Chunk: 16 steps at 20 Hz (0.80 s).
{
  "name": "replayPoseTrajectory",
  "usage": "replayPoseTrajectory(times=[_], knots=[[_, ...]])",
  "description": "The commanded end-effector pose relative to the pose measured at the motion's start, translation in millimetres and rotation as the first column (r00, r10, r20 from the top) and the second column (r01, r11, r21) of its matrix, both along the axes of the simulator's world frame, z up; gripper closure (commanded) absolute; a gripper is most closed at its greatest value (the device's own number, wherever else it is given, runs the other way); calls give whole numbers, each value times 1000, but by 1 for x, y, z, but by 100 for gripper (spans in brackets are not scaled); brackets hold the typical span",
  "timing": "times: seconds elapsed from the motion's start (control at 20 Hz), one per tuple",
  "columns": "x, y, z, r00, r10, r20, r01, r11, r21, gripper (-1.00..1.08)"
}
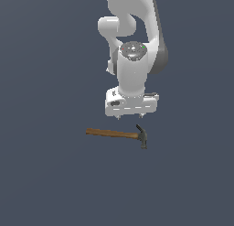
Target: Pick up the object and move it to a goal position.
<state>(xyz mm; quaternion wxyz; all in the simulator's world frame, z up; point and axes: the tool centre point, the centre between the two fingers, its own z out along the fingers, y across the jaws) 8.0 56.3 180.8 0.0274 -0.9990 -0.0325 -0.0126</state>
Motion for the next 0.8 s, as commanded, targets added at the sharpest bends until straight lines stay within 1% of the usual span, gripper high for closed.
replayPoseTrajectory(times=[0.0, 0.25, 0.45, 0.6, 0.75], knots=[[0, -1, -2, 1000, 17, 0, -17, 1000, -2, -92], [0, -4, -8, 997, 77, 2, -77, 997, -9, -92], [-1, -8, -15, 989, 146, 2, -146, 989, -16, -92], [-1, -12, -21, 978, 210, 2, -210, 977, -23, -92], [-2, -16, -28, 959, 285, 1, -285, 958, -30, -92]])
